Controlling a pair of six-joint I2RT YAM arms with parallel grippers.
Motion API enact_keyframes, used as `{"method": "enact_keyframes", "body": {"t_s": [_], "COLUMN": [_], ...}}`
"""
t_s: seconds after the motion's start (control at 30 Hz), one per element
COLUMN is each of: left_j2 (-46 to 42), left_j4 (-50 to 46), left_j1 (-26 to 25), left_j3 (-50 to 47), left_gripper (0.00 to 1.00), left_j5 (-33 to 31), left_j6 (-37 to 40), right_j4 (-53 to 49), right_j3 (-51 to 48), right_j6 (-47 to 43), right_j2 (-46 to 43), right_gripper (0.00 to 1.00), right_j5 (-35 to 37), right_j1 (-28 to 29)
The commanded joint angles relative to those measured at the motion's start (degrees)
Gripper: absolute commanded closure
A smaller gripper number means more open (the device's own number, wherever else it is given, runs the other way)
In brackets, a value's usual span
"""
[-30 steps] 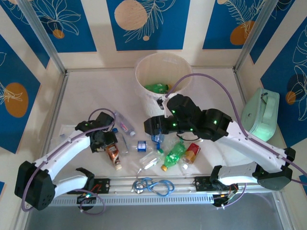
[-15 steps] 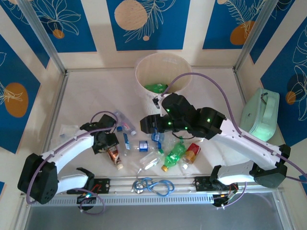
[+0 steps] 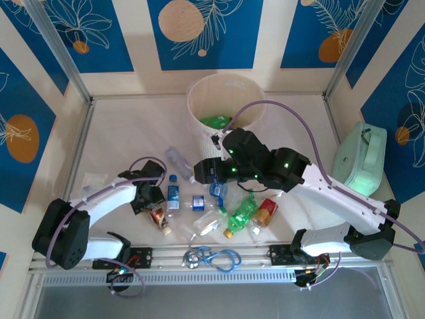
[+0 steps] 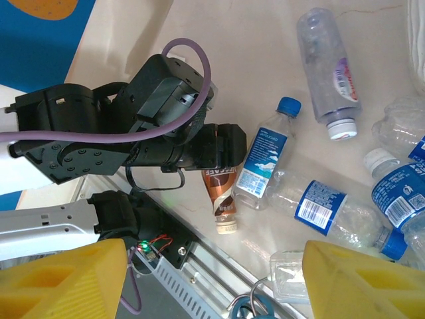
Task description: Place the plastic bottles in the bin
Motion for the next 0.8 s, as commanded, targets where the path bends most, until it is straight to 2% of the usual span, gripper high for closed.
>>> {"method": "enact_keyframes", "body": {"t_s": [0.0,0.3,0.53,0.67,0.77], "left_j2": [-0.8,-9.9,-16.5,-19.3,-20.1], "left_j4": [-0.5,-7.4,-13.2,-12.5,-8.4], "left_j1": [0.4,0.5,0.5,0.8,1.1], "left_j3": [-0.6,2.3,8.8,14.4,18.6], "left_gripper": [0.33,0.39,0.39,0.39,0.39], "left_j5": [-1.2,-3.3,-2.9,-1.0,3.4], "left_j6": [-0.5,0.0,0.4,1.6,2.2], "right_j4": [-0.2,-1.3,-1.4,-1.4,-0.7], "right_j3": [1.0,4.1,6.9,7.9,8.4], "right_j6": [0.8,-0.3,-0.8,-1.1,-1.1], "right_j2": [0.0,1.6,3.2,3.9,4.7], "right_gripper": [0.30,0.31,0.32,0.32,0.33], "right_j5": [-0.6,-1.5,-2.7,-2.9,-3.7], "right_j1": [-0.3,-0.7,-0.5,0.3,1.1]}}
